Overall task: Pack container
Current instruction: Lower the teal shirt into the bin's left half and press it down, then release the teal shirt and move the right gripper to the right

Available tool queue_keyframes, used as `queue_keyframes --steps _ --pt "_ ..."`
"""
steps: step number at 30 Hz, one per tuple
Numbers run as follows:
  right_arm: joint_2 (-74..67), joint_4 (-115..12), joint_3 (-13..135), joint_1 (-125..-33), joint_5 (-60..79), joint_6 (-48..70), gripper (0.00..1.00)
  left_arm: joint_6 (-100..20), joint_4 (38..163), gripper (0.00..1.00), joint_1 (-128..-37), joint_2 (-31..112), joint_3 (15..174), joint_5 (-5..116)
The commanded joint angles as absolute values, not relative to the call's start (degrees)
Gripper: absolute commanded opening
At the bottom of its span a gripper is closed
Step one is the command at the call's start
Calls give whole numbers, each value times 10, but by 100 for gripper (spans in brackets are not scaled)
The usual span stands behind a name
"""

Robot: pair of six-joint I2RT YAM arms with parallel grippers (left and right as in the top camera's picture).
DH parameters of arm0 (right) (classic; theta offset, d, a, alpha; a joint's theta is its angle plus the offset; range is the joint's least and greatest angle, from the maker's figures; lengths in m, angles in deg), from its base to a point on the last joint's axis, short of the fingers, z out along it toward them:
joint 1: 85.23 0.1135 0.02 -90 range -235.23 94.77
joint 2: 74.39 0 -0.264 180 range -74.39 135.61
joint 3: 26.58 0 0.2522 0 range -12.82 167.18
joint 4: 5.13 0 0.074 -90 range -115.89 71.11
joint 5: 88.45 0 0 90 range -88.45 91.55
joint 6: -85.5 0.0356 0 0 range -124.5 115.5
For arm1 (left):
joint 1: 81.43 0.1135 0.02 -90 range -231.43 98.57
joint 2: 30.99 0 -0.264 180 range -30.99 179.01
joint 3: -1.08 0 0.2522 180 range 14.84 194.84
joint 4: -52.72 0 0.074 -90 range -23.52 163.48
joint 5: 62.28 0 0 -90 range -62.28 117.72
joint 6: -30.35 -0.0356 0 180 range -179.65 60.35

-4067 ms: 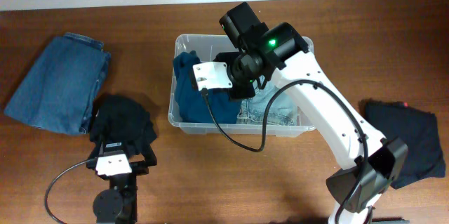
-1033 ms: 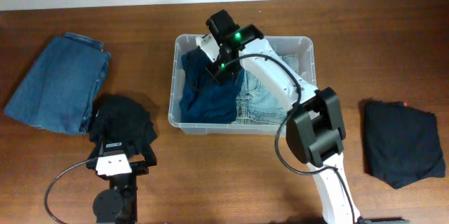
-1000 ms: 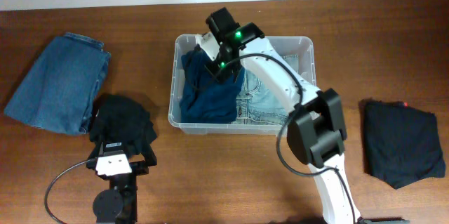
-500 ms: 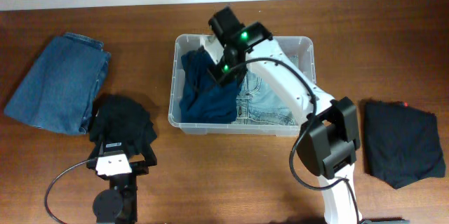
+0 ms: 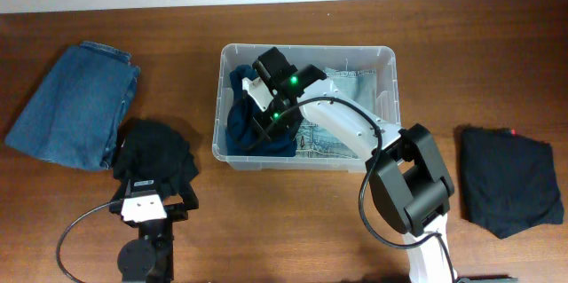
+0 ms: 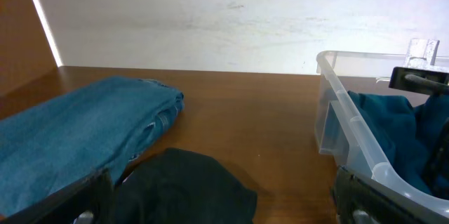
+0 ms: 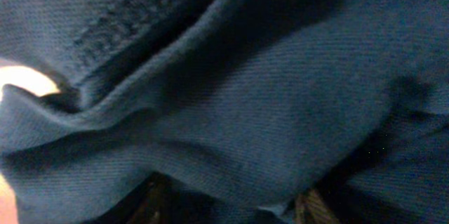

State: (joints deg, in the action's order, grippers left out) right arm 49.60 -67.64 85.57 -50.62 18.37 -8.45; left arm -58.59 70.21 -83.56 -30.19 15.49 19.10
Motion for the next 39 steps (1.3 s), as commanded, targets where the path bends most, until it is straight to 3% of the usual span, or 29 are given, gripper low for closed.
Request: queue_keyframes --steps 1,5,7,16,22,31,39 --pt "524 -683 824 -489 211 -80 55 -593 704 99 -837 -306 154 189" --pt "514 -703 850 -497 237 -81 76 -593 704 99 -837 -306 154 189" --pt "500 -726 881 -505 243 -81 100 -593 704 99 -837 -306 154 189" --pt "389 -825 1019 -585 236 -80 99 -593 704 99 -837 -306 154 189" --pt "305 -921 1036 -699 214 -80 99 -593 704 100 -837 -306 154 189" --pt "273 -1034 1032 -976 208 -44 99 -593 704 99 -837 -306 154 189" --pt "273 -1050 987 -1220 201 -18 98 -593 704 99 -837 -306 154 189"
